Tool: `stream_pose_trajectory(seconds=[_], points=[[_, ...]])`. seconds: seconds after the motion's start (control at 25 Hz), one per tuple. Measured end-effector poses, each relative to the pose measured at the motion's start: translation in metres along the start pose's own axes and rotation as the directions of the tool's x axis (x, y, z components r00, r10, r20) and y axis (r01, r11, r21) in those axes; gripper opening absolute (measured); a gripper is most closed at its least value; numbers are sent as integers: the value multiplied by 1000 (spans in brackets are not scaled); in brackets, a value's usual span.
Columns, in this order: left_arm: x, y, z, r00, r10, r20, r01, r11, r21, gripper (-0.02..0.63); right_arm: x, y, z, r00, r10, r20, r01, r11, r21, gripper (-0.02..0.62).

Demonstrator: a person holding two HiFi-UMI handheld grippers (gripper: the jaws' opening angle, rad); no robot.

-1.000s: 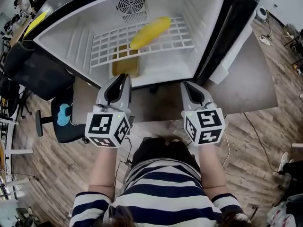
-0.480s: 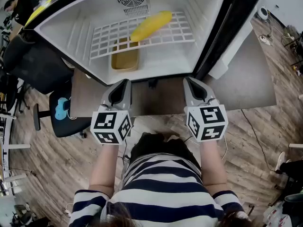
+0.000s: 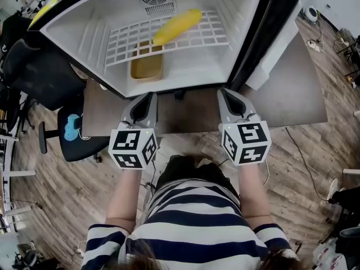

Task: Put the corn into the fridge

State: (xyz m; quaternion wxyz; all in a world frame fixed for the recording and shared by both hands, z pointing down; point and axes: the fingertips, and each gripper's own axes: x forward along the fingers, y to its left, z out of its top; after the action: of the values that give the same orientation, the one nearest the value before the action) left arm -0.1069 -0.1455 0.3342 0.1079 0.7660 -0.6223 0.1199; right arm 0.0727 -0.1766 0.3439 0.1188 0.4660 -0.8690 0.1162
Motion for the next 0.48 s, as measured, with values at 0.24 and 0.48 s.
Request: stream_pose_trajectory(seconds=[0.24,0.48], points=[[-2,-2,2,1000,6,17,-6,1000,-4,0,-1,0,-1,1000,11,3,-11,1000,7,-8],[-3,-5,2,1000,5,14,-5,1000,-4,0,-4,-2,-2,1000,13,2,-13,1000,14,-8]])
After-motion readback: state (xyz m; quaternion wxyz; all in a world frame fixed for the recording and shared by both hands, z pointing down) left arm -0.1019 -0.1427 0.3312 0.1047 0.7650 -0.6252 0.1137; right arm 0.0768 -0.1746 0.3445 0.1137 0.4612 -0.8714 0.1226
